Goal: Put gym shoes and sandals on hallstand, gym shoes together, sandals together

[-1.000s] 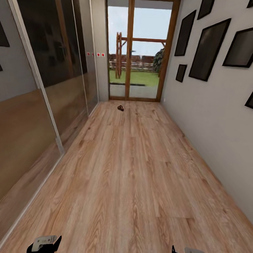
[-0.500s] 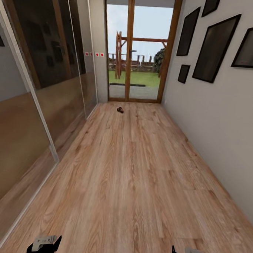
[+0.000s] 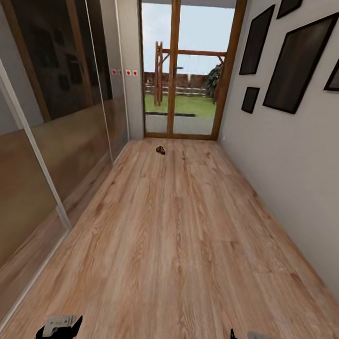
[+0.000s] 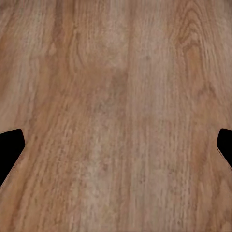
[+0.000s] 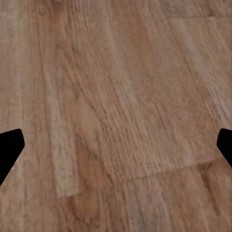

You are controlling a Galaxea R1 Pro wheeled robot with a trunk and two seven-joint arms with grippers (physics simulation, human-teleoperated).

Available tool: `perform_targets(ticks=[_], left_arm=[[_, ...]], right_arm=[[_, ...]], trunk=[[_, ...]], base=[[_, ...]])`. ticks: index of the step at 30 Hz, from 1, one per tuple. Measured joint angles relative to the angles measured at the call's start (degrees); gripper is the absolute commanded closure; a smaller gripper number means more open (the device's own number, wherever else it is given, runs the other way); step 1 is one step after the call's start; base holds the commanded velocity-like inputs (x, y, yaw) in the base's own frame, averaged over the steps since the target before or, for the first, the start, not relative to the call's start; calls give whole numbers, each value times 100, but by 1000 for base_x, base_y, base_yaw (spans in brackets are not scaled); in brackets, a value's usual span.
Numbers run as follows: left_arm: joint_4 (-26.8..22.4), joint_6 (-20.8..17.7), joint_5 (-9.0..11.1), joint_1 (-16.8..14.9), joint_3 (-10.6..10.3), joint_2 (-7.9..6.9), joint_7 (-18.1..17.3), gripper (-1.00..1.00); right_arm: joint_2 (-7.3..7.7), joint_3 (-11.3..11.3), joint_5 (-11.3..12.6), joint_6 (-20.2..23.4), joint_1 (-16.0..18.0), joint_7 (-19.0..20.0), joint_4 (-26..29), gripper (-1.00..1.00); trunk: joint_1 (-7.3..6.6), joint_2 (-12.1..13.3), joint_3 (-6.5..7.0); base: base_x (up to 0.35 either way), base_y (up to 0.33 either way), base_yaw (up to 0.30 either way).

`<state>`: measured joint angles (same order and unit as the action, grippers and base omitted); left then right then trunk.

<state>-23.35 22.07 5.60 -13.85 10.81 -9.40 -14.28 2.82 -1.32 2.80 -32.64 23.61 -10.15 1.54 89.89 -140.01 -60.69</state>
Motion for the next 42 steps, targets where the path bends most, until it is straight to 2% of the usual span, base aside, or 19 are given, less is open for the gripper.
perform_targets(ticks=[27,32,34,39,42], left_arm=[[16,0,-4,0,-8,36,0,-100],[86,0,-4,0,-14,69,0,-100],[103,0,-4,0,-14,75,0,-100],[111,0,-4,0,-12,76,0,-100],[112,0,-3,0,-12,77,0,-100]], right_arm=[[-6,-28,21,-15,0,-14,39,-100],[8,-48,29,-23,0,-23,183,-100],[5,-44,31,-23,2,-25,478,-100],[16,-8,10,-29,1,-4,762,-100],[27,-5,5,-30,0,1,776,-100]], trunk=[[0,0,0],[0,0,0],[0,0,0],[0,0,0],[0,0,0]], base=[[339,0,0],[339,0,0],[339,0,0],[339,0,0],[339,0,0]])
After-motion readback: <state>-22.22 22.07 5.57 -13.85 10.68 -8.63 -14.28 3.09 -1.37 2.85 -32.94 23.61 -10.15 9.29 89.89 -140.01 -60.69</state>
